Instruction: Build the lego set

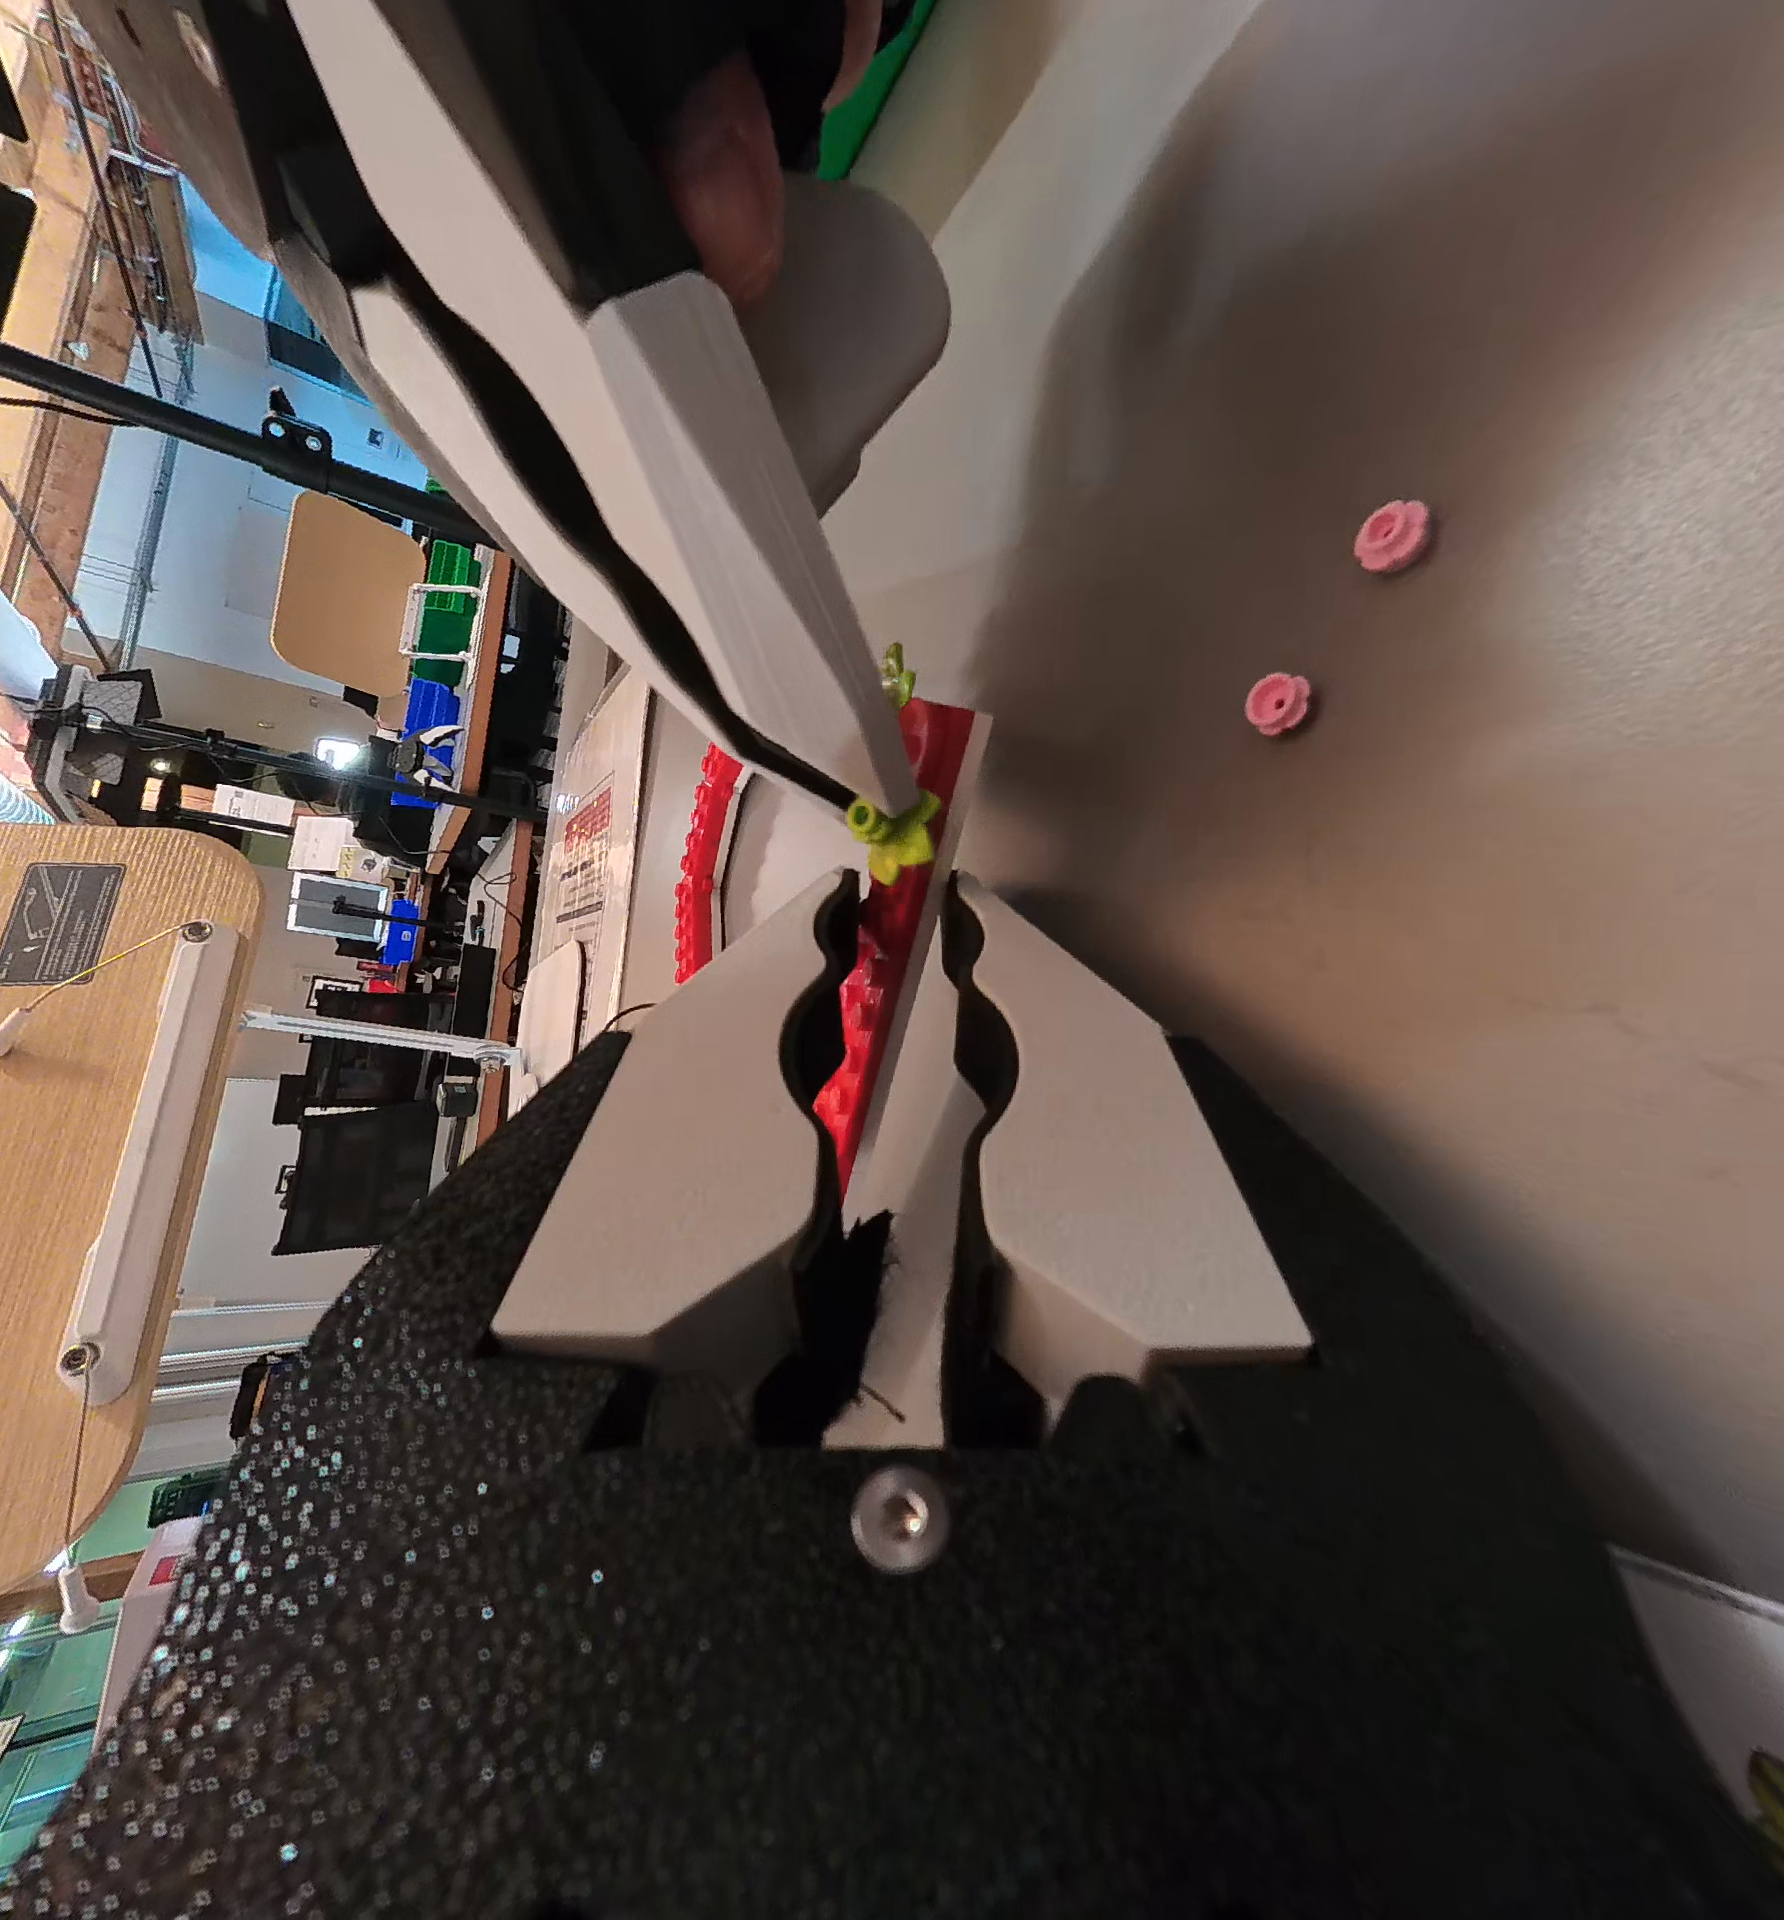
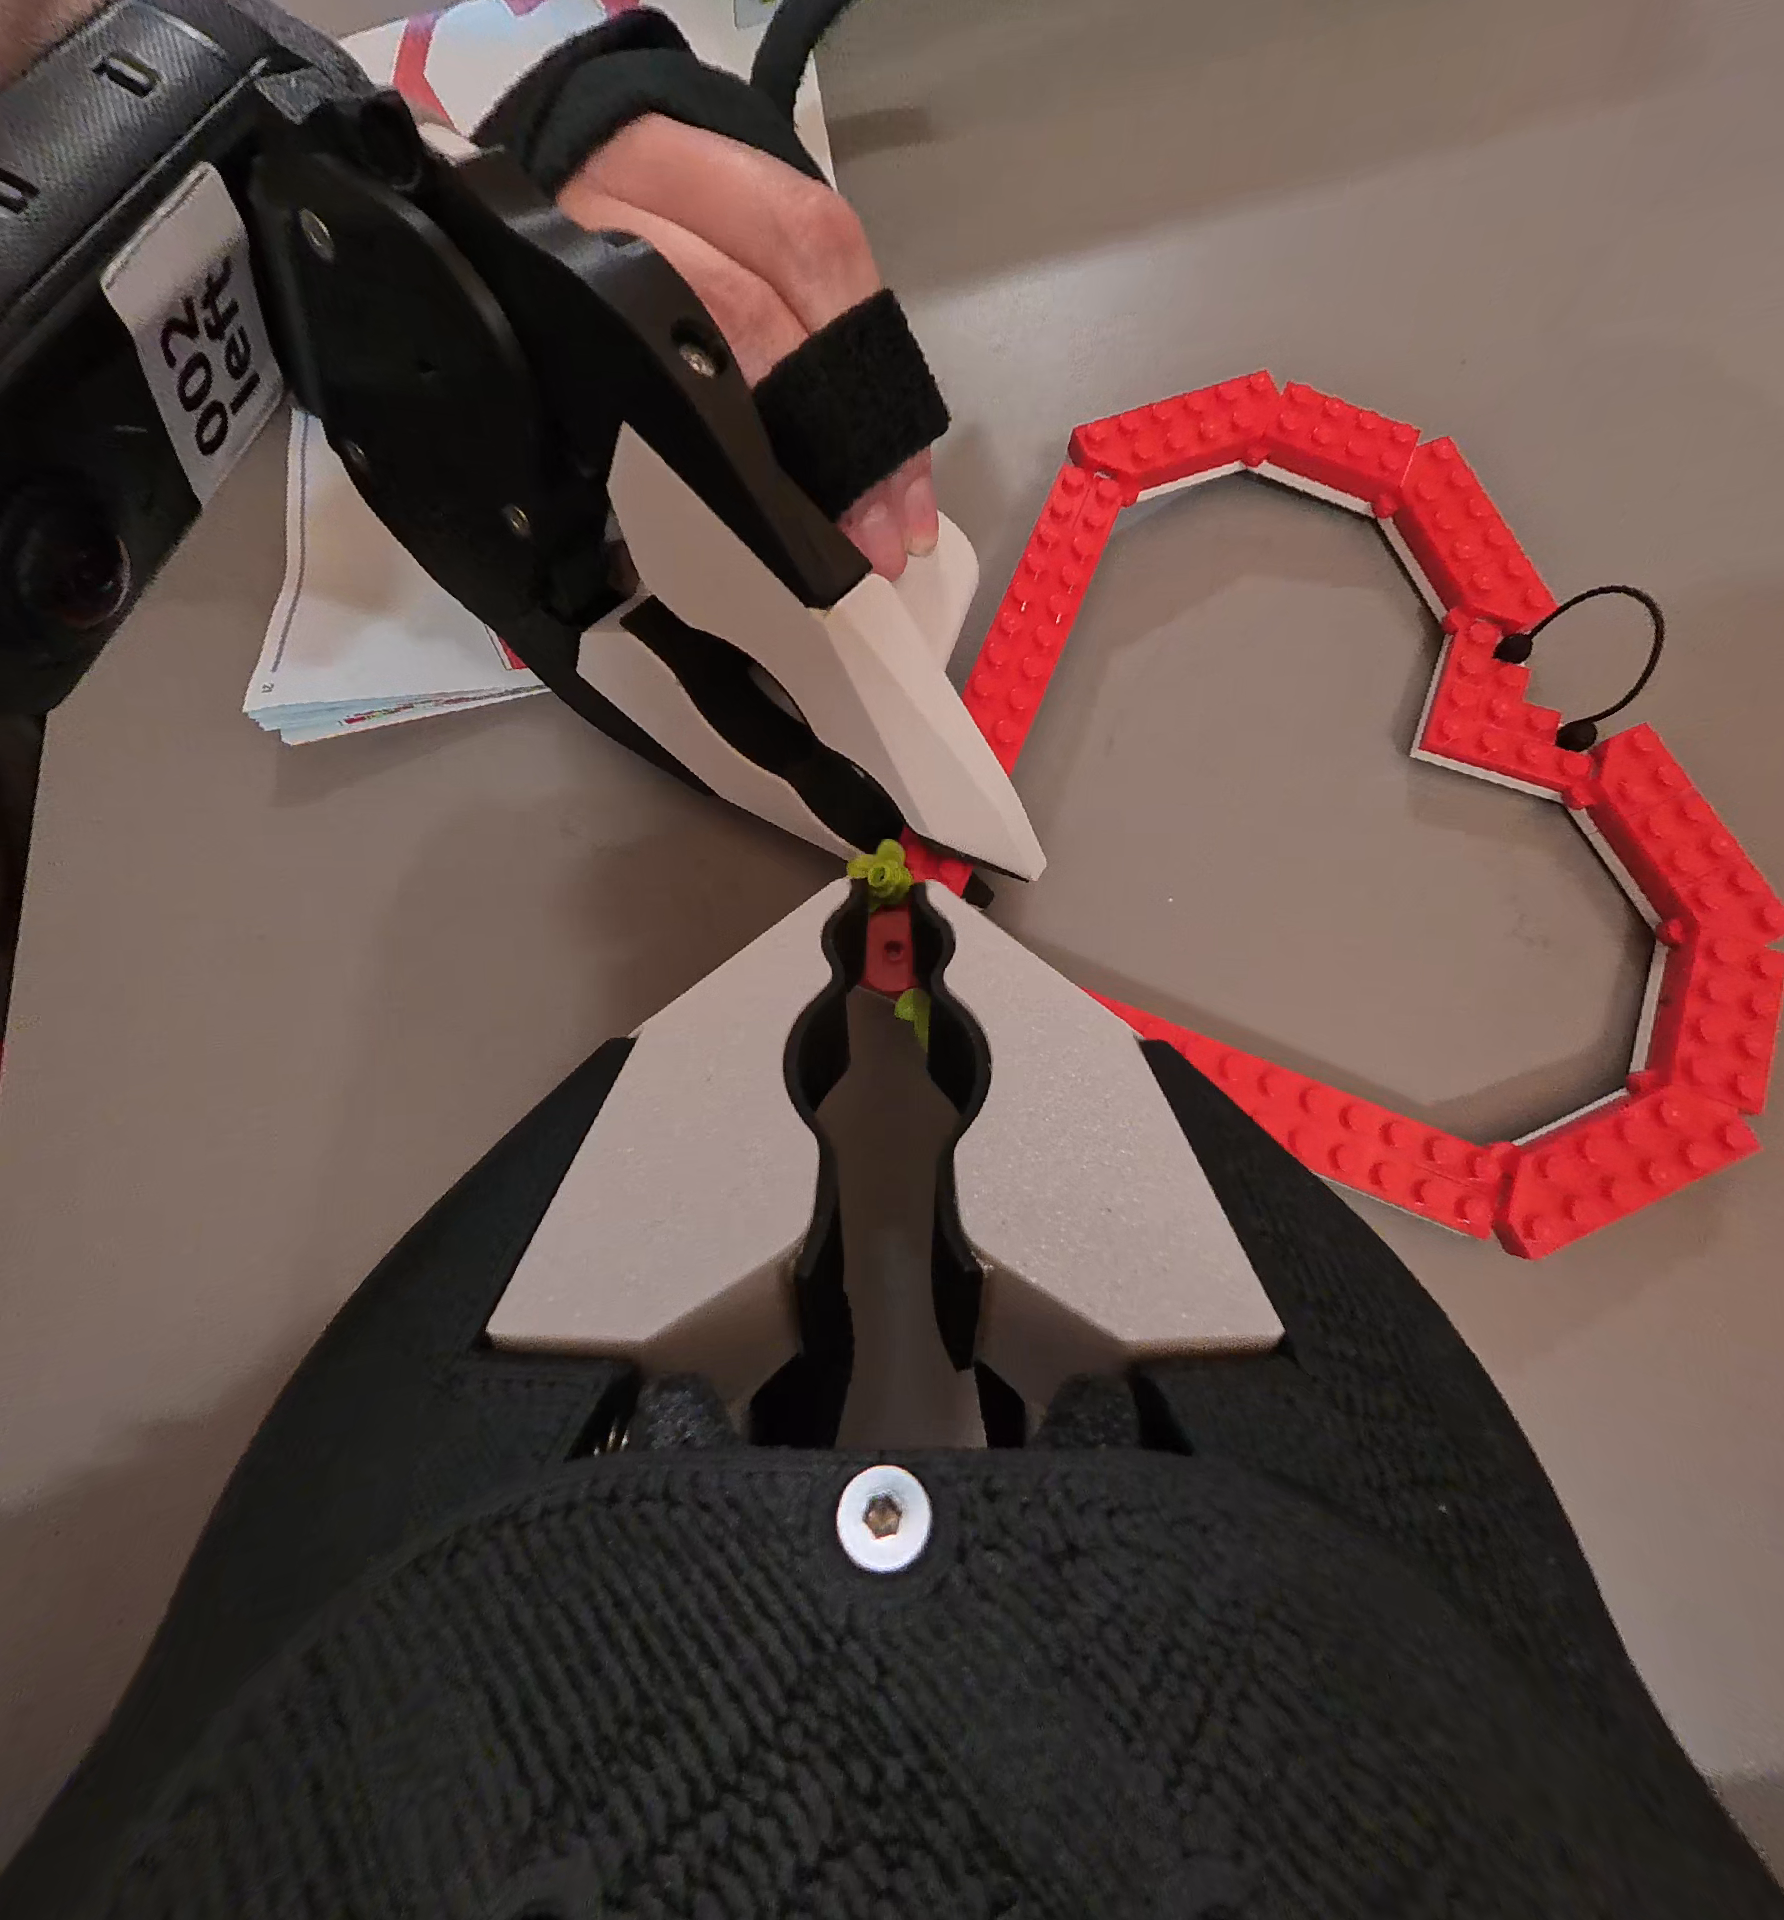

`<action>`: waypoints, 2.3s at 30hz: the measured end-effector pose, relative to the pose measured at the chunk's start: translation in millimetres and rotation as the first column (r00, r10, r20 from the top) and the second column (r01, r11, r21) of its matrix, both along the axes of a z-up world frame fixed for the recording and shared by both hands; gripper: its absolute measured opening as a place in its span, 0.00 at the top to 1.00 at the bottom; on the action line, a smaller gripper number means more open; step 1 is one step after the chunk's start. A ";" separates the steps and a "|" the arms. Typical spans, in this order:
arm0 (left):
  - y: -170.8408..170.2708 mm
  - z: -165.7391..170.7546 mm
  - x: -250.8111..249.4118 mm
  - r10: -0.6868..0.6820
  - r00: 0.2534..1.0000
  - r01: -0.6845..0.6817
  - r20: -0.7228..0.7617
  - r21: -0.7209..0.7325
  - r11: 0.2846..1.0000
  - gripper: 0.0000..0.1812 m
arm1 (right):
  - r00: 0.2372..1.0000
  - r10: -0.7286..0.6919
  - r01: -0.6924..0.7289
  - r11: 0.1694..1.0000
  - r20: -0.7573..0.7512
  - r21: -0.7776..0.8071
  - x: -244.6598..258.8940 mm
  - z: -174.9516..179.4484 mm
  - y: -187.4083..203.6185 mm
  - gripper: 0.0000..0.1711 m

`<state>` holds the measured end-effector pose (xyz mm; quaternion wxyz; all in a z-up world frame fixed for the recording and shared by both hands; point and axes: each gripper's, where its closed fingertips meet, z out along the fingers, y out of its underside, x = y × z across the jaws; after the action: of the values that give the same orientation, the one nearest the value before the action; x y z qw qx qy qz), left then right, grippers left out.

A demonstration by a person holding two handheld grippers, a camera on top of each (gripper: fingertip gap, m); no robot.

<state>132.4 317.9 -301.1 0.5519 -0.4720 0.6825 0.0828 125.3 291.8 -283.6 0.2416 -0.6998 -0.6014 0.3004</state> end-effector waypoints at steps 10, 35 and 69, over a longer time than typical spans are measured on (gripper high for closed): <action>-0.4 -0.3 0.3 -0.001 1.000 0.001 -0.006 0.006 1.000 0.93 | 0.997 -0.030 0.032 0.999 0.073 -0.023 2.1 -2.8 4.5 0.94; -0.8 -0.6 0.5 -0.003 1.000 0.003 -0.007 0.006 1.000 0.93 | 0.991 -0.067 0.066 0.998 0.113 0.009 6.8 -3.0 6.9 0.92; -1.6 0.6 0.9 -0.004 1.000 0.004 0.017 -0.020 1.000 0.93 | 0.998 0.034 -0.035 0.999 -0.052 -0.028 5.4 -23.2 -112.4 0.94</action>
<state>133.3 316.3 -300.4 0.5530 -0.4769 0.6795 0.0711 130.6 179.4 -306.8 0.2416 -0.6848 -0.6024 0.3313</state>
